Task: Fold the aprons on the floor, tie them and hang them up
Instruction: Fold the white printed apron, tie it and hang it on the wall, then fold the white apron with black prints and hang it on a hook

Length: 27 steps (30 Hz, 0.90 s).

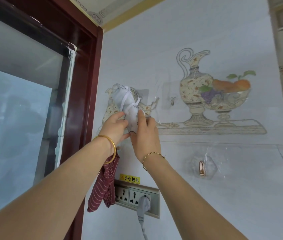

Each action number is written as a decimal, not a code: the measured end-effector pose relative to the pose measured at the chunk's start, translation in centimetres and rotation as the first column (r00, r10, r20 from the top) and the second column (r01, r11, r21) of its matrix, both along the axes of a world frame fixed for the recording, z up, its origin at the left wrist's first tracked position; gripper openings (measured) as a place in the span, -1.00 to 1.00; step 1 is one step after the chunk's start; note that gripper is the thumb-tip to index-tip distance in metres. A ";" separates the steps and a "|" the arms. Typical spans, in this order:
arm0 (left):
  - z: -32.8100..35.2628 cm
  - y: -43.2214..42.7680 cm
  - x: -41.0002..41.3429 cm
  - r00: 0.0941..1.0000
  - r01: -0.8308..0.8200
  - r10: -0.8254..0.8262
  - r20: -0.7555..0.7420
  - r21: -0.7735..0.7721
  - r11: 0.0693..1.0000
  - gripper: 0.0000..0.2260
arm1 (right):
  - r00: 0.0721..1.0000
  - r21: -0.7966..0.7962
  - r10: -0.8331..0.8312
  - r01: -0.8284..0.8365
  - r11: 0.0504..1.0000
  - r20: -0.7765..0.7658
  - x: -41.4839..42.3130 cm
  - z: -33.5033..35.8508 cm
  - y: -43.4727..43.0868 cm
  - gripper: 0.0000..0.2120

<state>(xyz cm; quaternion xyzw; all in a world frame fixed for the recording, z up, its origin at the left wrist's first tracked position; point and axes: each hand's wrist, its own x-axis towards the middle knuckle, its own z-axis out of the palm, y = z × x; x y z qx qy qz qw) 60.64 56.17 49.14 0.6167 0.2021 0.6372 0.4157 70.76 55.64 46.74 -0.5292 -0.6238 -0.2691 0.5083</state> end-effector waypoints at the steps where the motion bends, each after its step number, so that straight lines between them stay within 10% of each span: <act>1: -0.1 0.0 0.0 1.000 -0.003 0.003 -0.008 -0.003 1.000 -0.57 | 1.000 -0.004 0.007 -0.007 1.000 -0.015 0.0 -0.2 -0.1 -0.35; 19: -3.3 -0.8 -0.3 0.969 -0.115 0.096 -0.227 -0.069 0.991 -0.56 | 0.991 -0.182 -0.090 0.070 0.981 -0.100 -0.3 -4.1 -1.9 -0.30; 27: -7.5 -5.0 -3.0 0.983 -0.129 0.099 -0.153 -0.201 0.971 -0.76 | 0.999 0.063 -0.035 0.037 0.997 -0.035 -3.4 -9.7 -5.9 -0.58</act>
